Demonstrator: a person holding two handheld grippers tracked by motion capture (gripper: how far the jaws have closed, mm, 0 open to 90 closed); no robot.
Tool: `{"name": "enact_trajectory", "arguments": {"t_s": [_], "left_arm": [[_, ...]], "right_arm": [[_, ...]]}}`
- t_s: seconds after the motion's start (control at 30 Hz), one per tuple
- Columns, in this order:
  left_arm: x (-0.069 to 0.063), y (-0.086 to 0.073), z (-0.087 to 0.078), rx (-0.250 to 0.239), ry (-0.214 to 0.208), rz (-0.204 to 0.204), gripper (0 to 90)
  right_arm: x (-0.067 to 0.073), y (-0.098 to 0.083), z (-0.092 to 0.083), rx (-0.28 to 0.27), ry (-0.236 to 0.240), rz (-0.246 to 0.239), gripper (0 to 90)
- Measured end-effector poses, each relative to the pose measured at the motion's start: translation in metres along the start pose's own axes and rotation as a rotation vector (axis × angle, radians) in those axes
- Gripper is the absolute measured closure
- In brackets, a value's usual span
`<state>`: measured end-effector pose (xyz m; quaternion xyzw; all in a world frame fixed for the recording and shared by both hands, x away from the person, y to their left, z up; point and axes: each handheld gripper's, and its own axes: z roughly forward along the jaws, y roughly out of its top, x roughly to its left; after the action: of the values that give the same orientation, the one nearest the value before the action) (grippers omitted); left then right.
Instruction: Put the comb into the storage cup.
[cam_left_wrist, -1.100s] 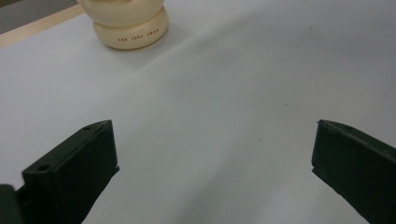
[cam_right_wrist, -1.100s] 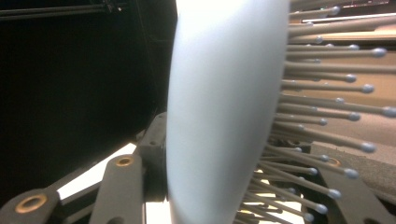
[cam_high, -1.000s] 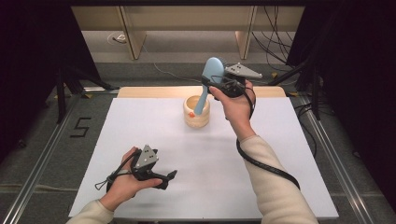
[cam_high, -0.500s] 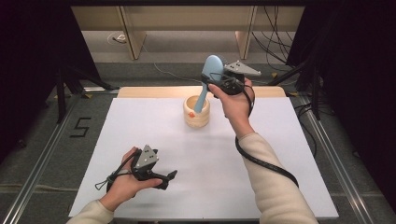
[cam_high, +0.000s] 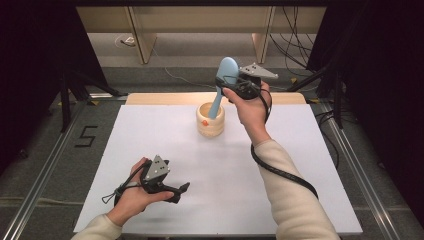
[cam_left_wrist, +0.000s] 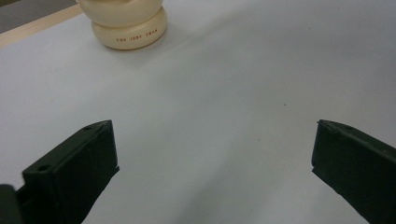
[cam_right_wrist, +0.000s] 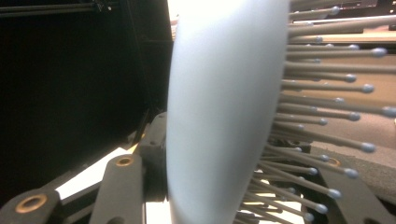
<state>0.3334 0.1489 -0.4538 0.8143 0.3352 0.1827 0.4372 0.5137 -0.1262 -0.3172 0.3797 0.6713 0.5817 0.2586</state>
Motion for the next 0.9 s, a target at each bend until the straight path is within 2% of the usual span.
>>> {"name": "enact_trajectory", "arguments": {"t_s": [0.9], "left_arm": [[-0.0007,0.0003,0.0006,-0.001,-0.002,0.001,0.0]], "right_arm": [[0.0,0.0012,0.0095,0.004,-0.006,0.003,51.0]]}}
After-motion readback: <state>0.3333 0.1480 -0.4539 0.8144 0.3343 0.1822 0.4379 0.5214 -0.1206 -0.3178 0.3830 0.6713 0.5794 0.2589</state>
